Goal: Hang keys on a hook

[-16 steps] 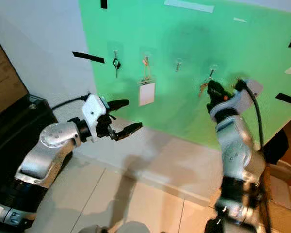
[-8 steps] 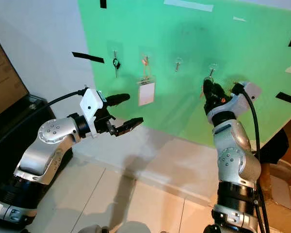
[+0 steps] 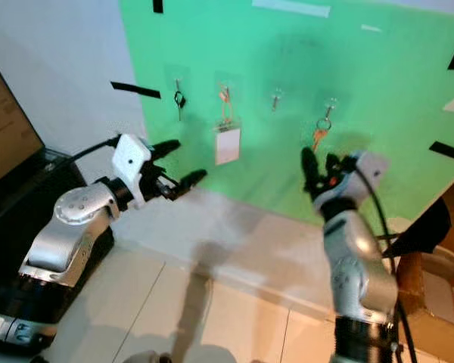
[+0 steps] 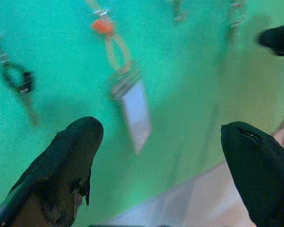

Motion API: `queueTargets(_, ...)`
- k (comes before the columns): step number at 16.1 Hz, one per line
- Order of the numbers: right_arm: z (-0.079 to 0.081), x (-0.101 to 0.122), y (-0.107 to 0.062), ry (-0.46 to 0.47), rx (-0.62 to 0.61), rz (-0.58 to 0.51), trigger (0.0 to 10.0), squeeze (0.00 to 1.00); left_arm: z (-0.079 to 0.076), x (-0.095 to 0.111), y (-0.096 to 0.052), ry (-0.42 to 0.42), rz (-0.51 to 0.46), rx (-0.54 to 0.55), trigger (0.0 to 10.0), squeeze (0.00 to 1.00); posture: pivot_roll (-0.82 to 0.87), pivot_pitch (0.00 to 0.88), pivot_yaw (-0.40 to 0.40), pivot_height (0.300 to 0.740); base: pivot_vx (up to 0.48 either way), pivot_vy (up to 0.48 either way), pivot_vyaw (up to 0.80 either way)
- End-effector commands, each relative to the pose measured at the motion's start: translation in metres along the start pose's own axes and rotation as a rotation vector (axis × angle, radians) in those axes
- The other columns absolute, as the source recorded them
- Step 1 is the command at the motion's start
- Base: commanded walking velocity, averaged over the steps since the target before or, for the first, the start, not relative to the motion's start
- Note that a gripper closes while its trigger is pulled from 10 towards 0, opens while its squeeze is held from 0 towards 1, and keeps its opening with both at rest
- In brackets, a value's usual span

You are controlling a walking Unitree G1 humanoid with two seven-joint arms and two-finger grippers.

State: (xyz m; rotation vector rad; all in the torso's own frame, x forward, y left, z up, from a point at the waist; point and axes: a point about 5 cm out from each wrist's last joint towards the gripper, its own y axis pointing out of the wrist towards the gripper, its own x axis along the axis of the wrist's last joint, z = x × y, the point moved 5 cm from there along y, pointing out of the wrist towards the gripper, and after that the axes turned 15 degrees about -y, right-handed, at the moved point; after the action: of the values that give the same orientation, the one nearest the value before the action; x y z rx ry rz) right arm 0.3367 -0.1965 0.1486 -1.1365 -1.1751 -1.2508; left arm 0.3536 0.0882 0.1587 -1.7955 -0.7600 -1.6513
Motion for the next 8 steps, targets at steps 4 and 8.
queueTargets(4,0.014,-0.023,-0.018,-0.143,-0.017,0.076,10.0,1.0,0.041,-0.039,-0.026,0.027,0.1,0.293,10.0,0.0,-0.09,0.0,0.025,0.74,0.0,0.0,0.0)
queueTargets(8,0.006,-0.058,-0.023,-0.2,-0.113,0.191,10.0,0.0,0.047,-0.066,-0.045,0.046,0.15,0.395,10.0,0.0,-0.08,0.0,0.001,0.74,0.0,0.0,0.0)
